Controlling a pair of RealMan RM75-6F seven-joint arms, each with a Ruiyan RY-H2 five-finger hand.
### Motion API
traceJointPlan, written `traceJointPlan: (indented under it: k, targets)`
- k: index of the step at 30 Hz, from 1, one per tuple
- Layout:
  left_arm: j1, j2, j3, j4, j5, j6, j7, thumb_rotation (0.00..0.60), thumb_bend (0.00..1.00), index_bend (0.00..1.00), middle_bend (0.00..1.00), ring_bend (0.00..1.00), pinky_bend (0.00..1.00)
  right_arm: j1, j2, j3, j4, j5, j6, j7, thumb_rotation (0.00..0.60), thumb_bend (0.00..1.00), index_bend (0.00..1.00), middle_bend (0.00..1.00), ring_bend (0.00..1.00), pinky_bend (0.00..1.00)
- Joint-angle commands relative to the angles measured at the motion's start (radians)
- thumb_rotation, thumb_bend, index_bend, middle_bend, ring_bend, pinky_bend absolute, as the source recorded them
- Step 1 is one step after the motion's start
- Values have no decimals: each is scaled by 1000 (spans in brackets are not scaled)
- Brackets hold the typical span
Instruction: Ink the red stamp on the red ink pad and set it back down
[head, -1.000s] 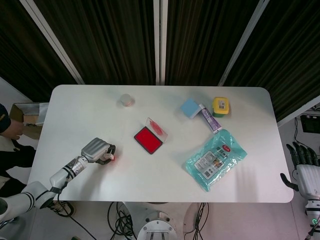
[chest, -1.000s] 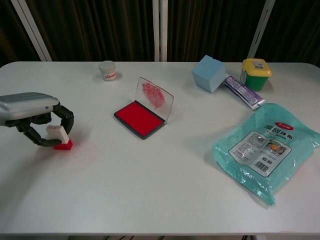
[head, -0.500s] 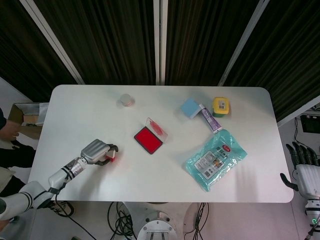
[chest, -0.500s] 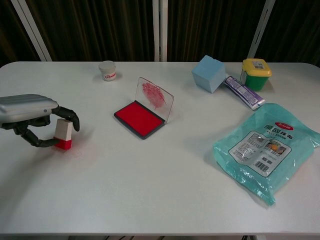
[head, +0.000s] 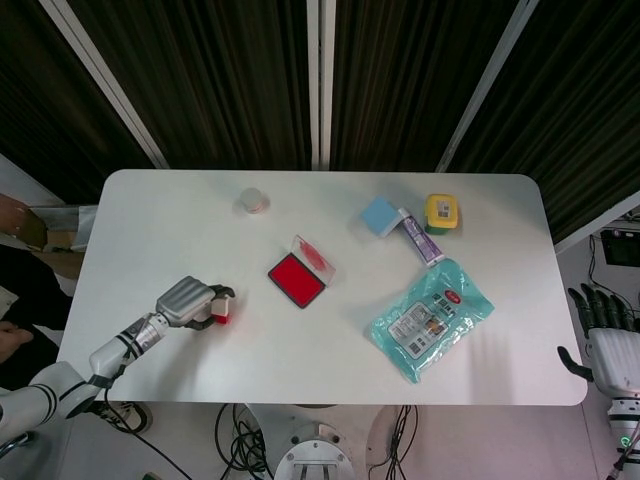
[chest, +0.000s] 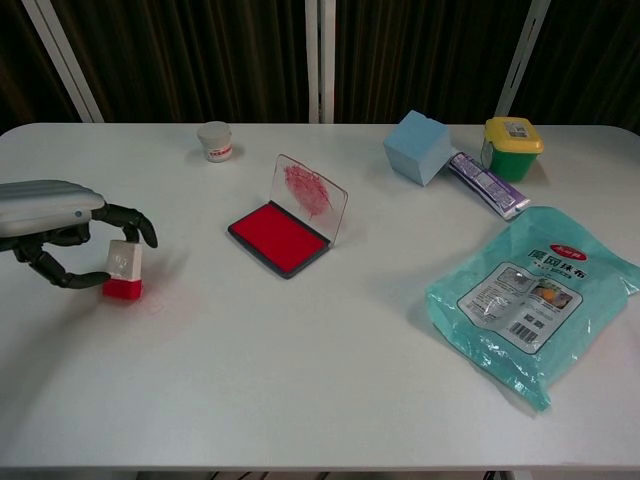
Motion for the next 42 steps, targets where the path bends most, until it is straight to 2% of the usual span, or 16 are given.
traceJointPlan:
  k: [1,15,33,37,39,40,41,42]
  targets:
    - [1,7,-1,-10,1,6,3,600,359,274,390,996,980,0,0,0,0,1,-1,-1,600,195,0,0,0,0]
    - [5,52,1,-85,12,24,42,600,360,303,437,996,979,2,-4,-3,4,2,-7,-2,600,196,0,0,0,0]
    - [32,122,10,-177,25,70,88,600,360,310,436,996,979,0,-3,-3,4,-3,1,1,600,197,0,0,0,0]
    - [69,204,1,-271,36,167,163,600,337,305,427,974,962,-3,0,-1,4,-1,8,8,600,197,0,0,0,0]
    - [116,261,-20,-341,28,266,226,600,306,316,434,932,943,-5,1,0,7,0,11,13,600,197,0,0,0,0]
    - [145,279,-37,-368,20,331,243,600,296,339,454,892,928,-6,0,0,9,1,11,16,600,197,0,0,0,0]
    - [191,289,-65,-388,13,440,250,600,294,358,470,851,911,-6,-1,0,11,0,12,20,600,197,0,0,0,0]
    - [228,287,-87,-389,6,523,247,600,293,382,492,768,872,-6,-1,-1,12,-1,12,23,600,198,0,0,0,0]
